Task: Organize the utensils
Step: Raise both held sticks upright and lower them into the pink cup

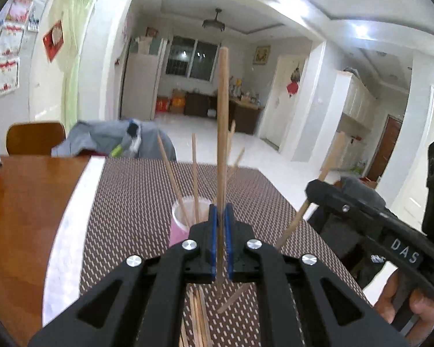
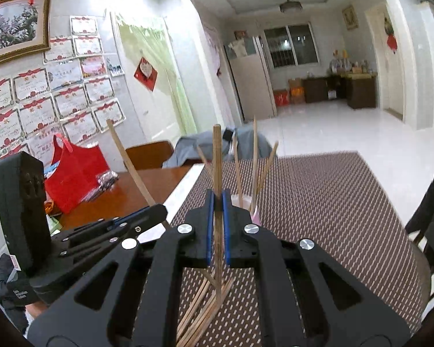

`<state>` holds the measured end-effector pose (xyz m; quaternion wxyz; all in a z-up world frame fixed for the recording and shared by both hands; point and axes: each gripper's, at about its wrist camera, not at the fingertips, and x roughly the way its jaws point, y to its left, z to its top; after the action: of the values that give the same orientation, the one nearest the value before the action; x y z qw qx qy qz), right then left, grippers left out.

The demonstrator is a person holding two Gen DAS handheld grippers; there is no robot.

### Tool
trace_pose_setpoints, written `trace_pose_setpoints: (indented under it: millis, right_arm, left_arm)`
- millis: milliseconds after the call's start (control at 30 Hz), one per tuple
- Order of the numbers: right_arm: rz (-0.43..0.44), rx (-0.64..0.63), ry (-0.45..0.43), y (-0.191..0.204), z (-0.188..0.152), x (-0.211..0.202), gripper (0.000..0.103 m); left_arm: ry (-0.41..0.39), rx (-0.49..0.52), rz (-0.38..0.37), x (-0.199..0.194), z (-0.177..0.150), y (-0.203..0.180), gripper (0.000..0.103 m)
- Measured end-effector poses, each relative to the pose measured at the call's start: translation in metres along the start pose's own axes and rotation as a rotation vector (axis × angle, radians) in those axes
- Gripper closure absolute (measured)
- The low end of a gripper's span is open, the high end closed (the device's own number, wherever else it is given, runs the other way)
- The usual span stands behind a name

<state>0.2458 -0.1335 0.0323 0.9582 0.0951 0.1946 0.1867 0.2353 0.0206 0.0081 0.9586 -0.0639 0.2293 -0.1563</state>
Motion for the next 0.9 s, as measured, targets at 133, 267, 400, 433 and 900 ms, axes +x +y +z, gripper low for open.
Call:
trace_pose_setpoints:
  millis: [133, 267, 400, 433, 900]
  right_arm:
    - [-0.013, -0.030, -0.067, 0.001, 0.025, 0.003, 0.097]
    - [-0.040, -0.065, -0.119, 0.005, 0.044, 0.009, 0.097]
    - [-0.032, -0.066, -0.155, 0.006, 0.053, 0.019, 0.097]
    - [-0.032, -0.064, -0.164, 0.006, 0.054, 0.021, 0.097]
    - [-0.071, -0.077, -0.142, -0.004, 0.045, 0.062, 0.097]
  left_arm:
    - [-0.066, 0.014, 0.026, -0.002, 0.021, -0.002, 0.097]
    - [-0.117, -0.005, 0.027, -0.002, 0.037, -0.001, 0.097]
    - [-0.178, -0.004, 0.053, 0.004, 0.046, -0.002, 0.097]
    - [-0.187, -0.004, 0.059, 0.008, 0.046, -0.001, 0.097]
    - [-0.080, -0.023, 0.105, 0.066, 0.024, 0.014, 0.097]
